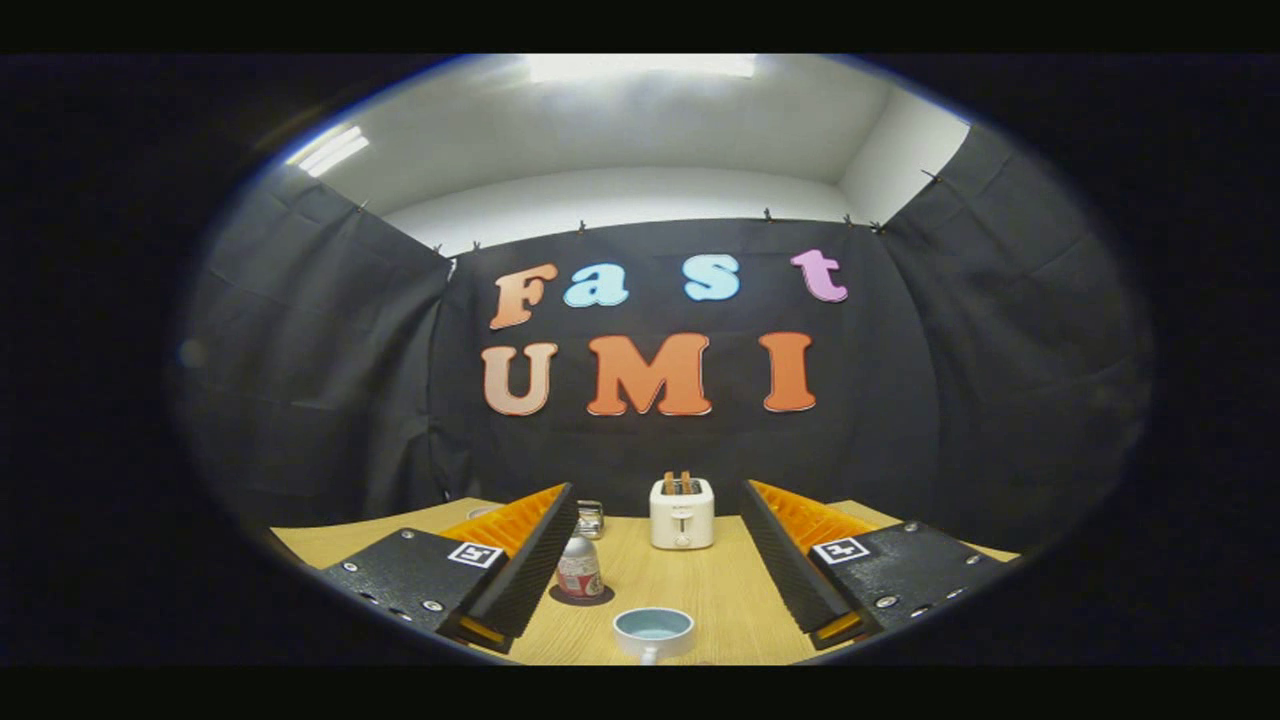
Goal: Take the bottle from table, then pour the juice into the cup, finally place the bottle on the coaster
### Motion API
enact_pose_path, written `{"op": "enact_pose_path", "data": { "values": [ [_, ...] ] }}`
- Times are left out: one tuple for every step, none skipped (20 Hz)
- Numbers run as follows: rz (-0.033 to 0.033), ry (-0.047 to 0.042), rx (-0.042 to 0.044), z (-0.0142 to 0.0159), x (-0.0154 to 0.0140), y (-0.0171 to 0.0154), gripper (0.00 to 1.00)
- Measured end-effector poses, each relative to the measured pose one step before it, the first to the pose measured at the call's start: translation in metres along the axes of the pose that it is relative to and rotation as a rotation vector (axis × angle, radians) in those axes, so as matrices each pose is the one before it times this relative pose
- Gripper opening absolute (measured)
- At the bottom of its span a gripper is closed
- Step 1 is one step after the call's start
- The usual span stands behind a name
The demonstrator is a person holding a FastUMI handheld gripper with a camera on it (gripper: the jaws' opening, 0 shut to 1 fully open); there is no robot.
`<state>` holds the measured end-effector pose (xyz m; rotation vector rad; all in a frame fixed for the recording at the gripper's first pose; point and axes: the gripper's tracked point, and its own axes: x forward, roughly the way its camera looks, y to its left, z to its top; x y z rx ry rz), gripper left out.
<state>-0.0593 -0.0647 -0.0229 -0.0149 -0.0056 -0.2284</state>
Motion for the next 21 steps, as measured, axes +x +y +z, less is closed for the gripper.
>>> {"op": "enact_pose_path", "data": {
  "values": [
    [-0.00234, -0.01076, 0.00229, 0.00382, -0.00253, -0.00437, 0.96],
    [0.00082, -0.01078, 0.00512, 0.00443, -0.00300, -0.00244, 0.96],
    [0.00038, -0.00605, 0.00744, 0.00124, -0.00239, -0.00218, 0.96],
    [0.01078, -0.00336, 0.01043, 0.00041, -0.00213, 0.00012, 0.96],
    [0.01398, 0.00577, 0.01358, -0.00247, -0.00143, 0.00209, 0.96],
    [0.01274, 0.00632, 0.01520, -0.00262, -0.00013, 0.00209, 0.97],
    [0.00639, 0.00467, 0.00957, -0.00144, -0.00090, -0.00031, 0.97],
    [0.00208, 0.00089, 0.00120, -0.00128, -0.00063, -0.00185, 0.97],
    [-0.00262, 0.00094, -0.00336, -0.00085, -0.00048, -0.00208, 0.97],
    [0.00005, -0.00438, -0.00810, 0.00074, -0.00070, -0.00150, 0.96],
    [-0.00464, -0.00613, -0.00483, 0.00202, 0.00075, -0.00107, 0.96],
    [0.00129, -0.00853, -0.00516, 0.00081, -0.00051, 0.00086, 0.97],
    [0.00407, -0.00856, -0.00348, 0.00072, -0.00042, 0.00239, 0.97],
    [0.00343, -0.00348, -0.00239, 0.00016, -0.00169, 0.00298, 0.96],
    [0.00458, 0.00110, 0.00012, -0.00221, -0.00126, 0.00221, 0.96],
    [-0.00122, 0.00583, 0.00343, -0.00265, 0.00047, 0.00101, 0.96],
    [-0.00149, 0.00746, 0.00667, -0.00278, 0.00053, -0.00010, 0.97],
    [-0.00232, 0.00648, 0.00771, -0.00151, 0.00003, 0.00097, 0.96],
    [0.00568, -0.00098, 0.00446, 0.00090, 0.00031, 0.00279, 0.96],
    [0.00175, -0.00365, 0.00307, 0.00158, -0.00091, 0.00136, 0.96],
    [0.00451, -0.00272, 0.00348, 0.00098, -0.00078, 0.00162, 0.96]
  ]
}}
